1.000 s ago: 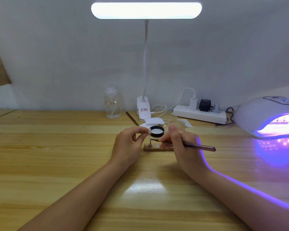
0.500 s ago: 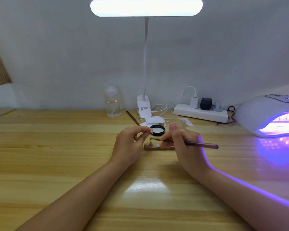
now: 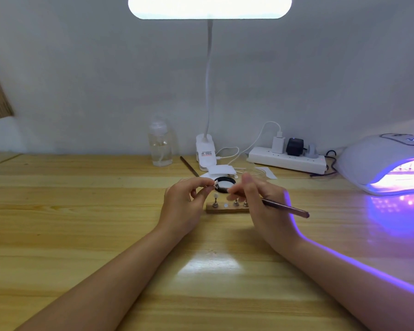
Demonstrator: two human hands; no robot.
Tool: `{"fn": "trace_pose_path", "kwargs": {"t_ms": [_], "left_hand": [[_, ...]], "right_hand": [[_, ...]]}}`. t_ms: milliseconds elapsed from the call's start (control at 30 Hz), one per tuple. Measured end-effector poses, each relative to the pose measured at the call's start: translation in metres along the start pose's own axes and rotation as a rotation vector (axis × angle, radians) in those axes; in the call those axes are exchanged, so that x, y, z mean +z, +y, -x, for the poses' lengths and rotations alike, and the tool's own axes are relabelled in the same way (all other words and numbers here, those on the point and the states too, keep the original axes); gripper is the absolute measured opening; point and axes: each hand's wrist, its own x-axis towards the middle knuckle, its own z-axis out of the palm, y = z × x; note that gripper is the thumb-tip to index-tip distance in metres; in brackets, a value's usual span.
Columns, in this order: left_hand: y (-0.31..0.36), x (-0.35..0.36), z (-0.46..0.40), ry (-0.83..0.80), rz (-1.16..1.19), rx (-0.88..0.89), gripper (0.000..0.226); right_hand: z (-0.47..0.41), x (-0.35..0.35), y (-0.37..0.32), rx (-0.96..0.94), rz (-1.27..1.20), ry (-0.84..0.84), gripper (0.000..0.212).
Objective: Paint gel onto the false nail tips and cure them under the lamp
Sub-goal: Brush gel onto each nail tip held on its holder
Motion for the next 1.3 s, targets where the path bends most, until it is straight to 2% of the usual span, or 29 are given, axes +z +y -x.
{"fn": "trace_pose_path", "kwargs": {"t_ms": [200,367,533,733,900,1067,1200,1300], "left_hand": [[0.0027,-0.001,0.0002,0.014,0.016,-0.015,0.013],[0.0032,-0.0021,0.0005,0.045,0.042,-0.043,0.014],[0.0045,-0.0038,0.0005,0.06,0.142,0.014,0.027],[0.0027,-0.0038,-0.0009,0.061,0.15,0.02,0.018],[0.0006,-0.0028,-0.0015,0.042,0.178,-0.003,0.012],[0.001,-0.0035,-0.0017,0.04,0.171,0.014,0.022],[0.0027,-0.0039,-0.0013,0.044,0.165,0.018,0.027],[0.0032,-0.0041,-0.0016,0.044,0.161,0.011,0.028]], "right_hand": [[-0.0005,-0.0003,-0.0026,-0.023,0.042,-0.008,0.029],[0.003,-0.0013,-0.0038,0.052,-0.077,0.019,0.039],[0.0015,-0.0034,-0.0048,0.044,-0.027,0.034,0.036],[0.0025,-0.0001,-0.0041,0.031,0.002,-0.007,0.033],[0.0049,0.0037,-0.0036,0.095,-0.14,-0.042,0.037],[0.0016,0.001,-0.004,-0.001,0.018,-0.012,0.027],[0.0028,0.0017,-0.0037,0.045,-0.048,0.001,0.031],[0.001,0.0004,-0.0038,-0.019,0.02,0.015,0.031]]}}
